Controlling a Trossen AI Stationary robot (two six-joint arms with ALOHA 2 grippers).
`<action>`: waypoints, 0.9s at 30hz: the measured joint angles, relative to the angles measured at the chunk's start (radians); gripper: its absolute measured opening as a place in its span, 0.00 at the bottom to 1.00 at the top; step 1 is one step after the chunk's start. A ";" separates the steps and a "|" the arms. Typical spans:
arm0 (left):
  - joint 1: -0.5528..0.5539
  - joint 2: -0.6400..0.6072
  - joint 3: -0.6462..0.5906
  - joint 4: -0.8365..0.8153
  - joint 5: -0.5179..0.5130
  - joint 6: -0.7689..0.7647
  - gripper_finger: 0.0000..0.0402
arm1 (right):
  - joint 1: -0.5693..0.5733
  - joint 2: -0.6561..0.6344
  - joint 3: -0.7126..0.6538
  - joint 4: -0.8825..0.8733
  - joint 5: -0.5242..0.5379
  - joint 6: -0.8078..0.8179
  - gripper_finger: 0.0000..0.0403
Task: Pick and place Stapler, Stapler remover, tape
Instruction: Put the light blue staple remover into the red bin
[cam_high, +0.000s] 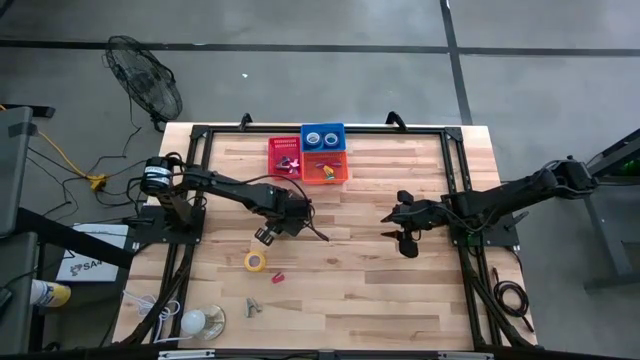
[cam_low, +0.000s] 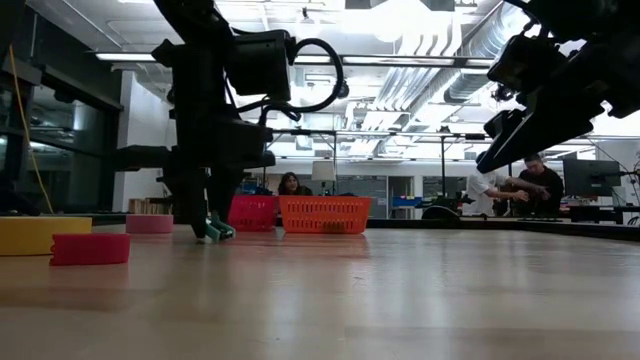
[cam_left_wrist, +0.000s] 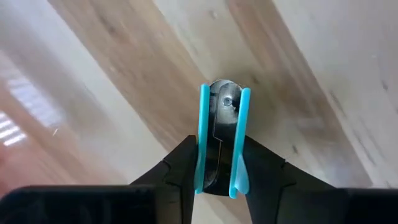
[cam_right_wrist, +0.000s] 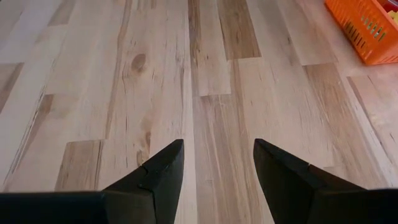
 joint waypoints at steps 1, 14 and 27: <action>0.000 0.000 0.000 0.000 -0.007 -0.003 0.24 | 0.000 0.000 0.000 0.000 -0.001 0.000 0.46; 0.000 0.000 0.104 -0.097 -0.043 -0.079 0.24 | 0.000 0.000 0.000 0.000 -0.002 -0.007 0.46; 0.000 0.000 0.317 -0.286 -0.192 -0.130 0.24 | 0.000 0.000 0.000 0.000 -0.003 -0.026 0.46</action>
